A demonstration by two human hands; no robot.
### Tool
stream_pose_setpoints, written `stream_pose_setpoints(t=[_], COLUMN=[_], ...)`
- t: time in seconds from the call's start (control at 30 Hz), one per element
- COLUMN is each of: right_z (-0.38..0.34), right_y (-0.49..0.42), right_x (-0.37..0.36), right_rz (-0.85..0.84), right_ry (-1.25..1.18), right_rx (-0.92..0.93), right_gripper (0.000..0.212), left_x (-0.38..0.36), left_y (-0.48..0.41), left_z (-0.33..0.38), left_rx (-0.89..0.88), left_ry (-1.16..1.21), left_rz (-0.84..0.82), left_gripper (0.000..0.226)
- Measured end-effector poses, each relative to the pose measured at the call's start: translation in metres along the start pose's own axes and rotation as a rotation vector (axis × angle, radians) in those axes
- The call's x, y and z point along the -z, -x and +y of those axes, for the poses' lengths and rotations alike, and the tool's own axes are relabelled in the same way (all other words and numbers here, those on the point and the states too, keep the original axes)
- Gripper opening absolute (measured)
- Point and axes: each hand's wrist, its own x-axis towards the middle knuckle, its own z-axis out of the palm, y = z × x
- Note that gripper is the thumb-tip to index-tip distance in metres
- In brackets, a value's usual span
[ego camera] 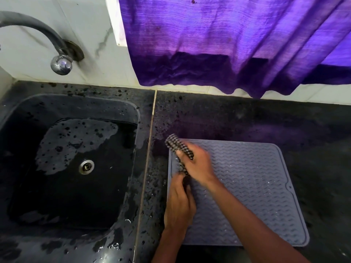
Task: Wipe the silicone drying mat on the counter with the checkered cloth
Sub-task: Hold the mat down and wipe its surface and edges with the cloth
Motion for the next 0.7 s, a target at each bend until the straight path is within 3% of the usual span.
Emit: stream_pose_setpoints(t=[0.1,0.2,0.37,0.5,0.6,0.7], right_z=[0.012,0.019,0.012,-0.001,-0.014,-0.018], right_y=[0.002,0.002,0.01,0.009,-0.001,-0.005], right_x=[0.02,0.024,-0.008,-0.034,-0.043,-0.034], right_rz=[0.165,0.153,0.185,0.095,0.035,0.061], right_ry=[0.031,0.186,0.307,0.395,0.299,-0.024], right_rx=[-0.05,-0.006,-0.166,-0.107,-0.087,-0.132], right_gripper=[0.043,0.043,0.053,0.06,0.052,0.041], left_x=[-0.003,-0.001,-0.003,-0.003,-0.003,-0.006], left_y=[0.004,0.007,0.008,0.009,0.008,0.009], left_z=[-0.005,-0.006,-0.005,-0.011,-0.013,-0.013], left_rx=[-0.152,-0.186,-0.22,-0.273,-0.298,-0.27], left_ry=[-0.262,-0.419,-0.429,-0.425,-0.456,-0.424], left_rz=[-0.08,-0.176,-0.13,-0.1,-0.139,-0.121], left_gripper=[0.045,0.05,0.045,0.038,0.038,0.043])
